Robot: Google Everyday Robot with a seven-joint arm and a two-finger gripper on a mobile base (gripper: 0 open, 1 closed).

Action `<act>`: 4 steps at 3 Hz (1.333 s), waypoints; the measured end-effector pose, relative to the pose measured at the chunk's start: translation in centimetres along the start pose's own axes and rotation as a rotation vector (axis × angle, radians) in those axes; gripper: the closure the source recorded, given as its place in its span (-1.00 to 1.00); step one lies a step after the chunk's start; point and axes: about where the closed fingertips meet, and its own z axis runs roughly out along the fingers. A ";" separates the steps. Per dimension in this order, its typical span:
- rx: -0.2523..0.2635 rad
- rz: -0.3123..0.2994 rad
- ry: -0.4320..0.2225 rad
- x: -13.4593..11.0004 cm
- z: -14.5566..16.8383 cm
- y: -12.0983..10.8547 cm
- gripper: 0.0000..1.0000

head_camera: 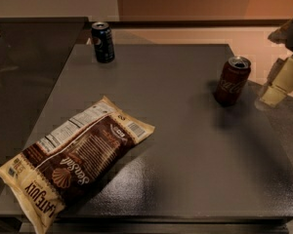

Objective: Move coke can near brown chip bag

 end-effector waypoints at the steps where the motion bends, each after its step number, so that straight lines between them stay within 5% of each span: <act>1: 0.016 0.064 -0.083 0.2 1.5 -2.7 -1.00; 4: 0.008 0.205 -0.187 0.2 7.4 -7.9 -1.00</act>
Offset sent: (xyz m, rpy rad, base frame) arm 0.0923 -0.0285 -0.0339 0.2331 -0.0816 -0.1516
